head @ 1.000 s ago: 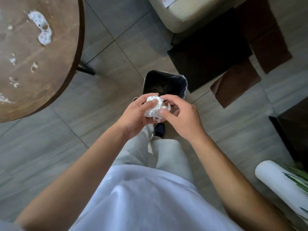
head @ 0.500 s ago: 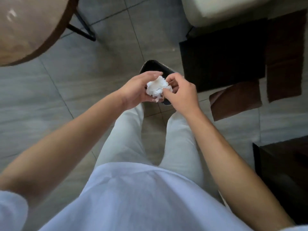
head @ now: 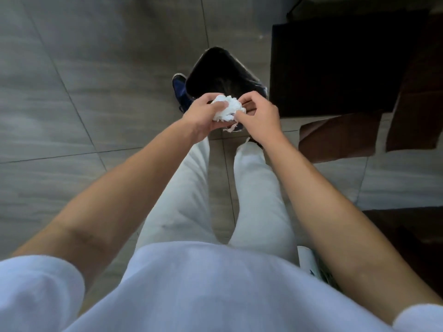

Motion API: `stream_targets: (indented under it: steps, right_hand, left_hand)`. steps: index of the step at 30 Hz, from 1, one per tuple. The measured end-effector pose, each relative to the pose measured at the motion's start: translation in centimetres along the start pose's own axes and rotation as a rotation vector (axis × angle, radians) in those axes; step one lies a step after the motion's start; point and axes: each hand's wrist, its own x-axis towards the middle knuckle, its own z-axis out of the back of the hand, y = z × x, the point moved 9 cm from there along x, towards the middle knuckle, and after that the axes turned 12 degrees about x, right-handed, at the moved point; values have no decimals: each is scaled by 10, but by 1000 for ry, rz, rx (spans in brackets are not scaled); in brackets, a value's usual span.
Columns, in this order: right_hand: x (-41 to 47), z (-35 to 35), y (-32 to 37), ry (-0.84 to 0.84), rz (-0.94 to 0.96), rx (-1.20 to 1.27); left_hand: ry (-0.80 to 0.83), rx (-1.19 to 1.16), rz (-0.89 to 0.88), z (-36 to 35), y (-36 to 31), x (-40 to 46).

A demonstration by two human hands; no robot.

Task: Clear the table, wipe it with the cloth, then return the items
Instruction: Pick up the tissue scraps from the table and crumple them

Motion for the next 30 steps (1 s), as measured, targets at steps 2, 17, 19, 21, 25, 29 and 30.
stream_targets:
  steps: [2,17,19,21,25,29,30]
  right_hand:
    - [14,-2,-6,-4,-31,67]
    - [177,-79,-135,1,-348,235]
    - [196,-87,-149,-10,-361,245]
    - [211,-94,-164,-21,-381,257]
    - [235,-99,-197,-66,-422,289]
    - [258,-111,-231,-79,-489,263]
    - [265,-115,-239,-75,-498,230]
  left_hand:
    - [0,26,-23,-2,-3,21]
    - [-105,293,88,43,35,214]
    - [-107,319,102,42,38,233]
    - [-114,342,117,41,42,249]
    - [-128,300,157,41,55,276]
    - [-146,332,162,36,68,305]
    - [-160,351,163,35,73,315]
